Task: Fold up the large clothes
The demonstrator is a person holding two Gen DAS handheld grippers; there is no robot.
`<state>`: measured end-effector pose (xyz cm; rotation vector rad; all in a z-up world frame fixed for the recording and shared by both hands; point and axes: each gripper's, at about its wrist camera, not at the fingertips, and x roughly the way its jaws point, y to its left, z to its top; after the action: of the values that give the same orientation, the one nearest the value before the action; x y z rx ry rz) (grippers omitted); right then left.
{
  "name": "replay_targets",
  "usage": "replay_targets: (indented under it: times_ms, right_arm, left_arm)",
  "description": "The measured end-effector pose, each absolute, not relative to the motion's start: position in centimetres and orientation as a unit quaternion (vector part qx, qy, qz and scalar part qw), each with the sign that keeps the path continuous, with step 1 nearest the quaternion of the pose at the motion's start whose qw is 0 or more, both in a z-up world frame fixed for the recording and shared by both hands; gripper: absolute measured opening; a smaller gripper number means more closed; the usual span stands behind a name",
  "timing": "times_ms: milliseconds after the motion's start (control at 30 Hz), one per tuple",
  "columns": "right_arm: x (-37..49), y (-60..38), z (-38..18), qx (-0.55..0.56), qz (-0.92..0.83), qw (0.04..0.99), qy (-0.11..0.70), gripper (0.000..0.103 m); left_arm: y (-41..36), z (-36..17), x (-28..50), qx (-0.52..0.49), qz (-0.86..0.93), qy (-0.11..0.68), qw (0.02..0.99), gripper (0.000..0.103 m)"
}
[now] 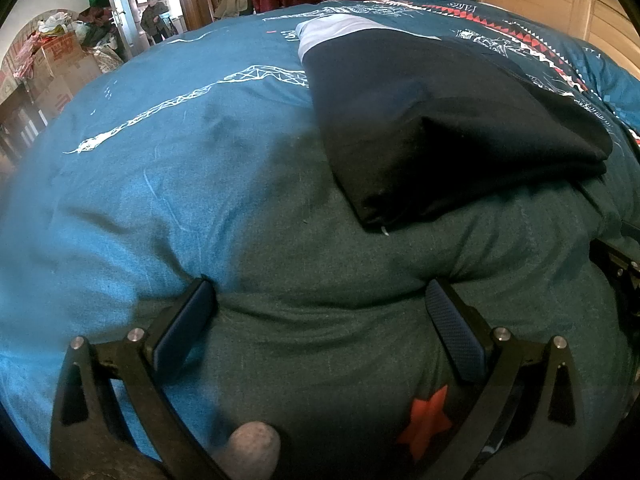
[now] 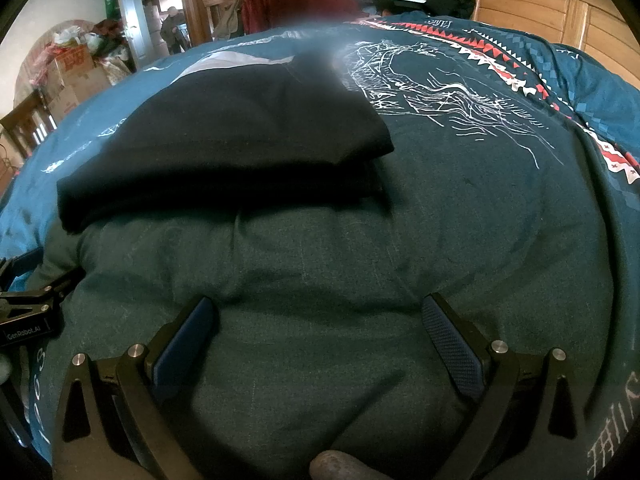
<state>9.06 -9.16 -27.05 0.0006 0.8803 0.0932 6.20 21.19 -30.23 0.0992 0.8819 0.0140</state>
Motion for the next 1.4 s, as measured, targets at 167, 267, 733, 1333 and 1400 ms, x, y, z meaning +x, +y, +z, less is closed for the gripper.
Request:
replay_targets:
  times_ms: [167, 267, 733, 1333, 1400]
  right_arm:
    - [9.07, -9.21, -27.05, 0.000, 0.045, 0.904, 0.426, 0.103]
    - [9.09, -9.22, -27.04, 0.000, 0.045, 0.904, 0.426, 0.103]
    - [8.99, -9.22, -27.04, 0.002, 0.046, 0.904, 0.425, 0.103]
    - [9.11, -9.21, -26.72, -0.001, 0.043, 0.900, 0.434, 0.103]
    - [9.19, -9.00, -26.66, -0.008, 0.042, 0.897, 0.440, 0.103]
  left_arm:
    - [21.18, -30.24, 6.20, 0.048, 0.007, 0.427, 0.903, 0.103]
    - [21.17, -30.24, 6.20, 0.048, 0.007, 0.427, 0.903, 0.103]
    - [21.16, -30.25, 6.21, 0.048, 0.007, 0.427, 0.903, 0.103]
    - [21.06, -29.86, 6.41, 0.044, 0.006, 0.431, 0.901, 0.103]
    - [21.08, -29.79, 6.49, 0.042, 0.005, 0.433, 0.900, 0.103]
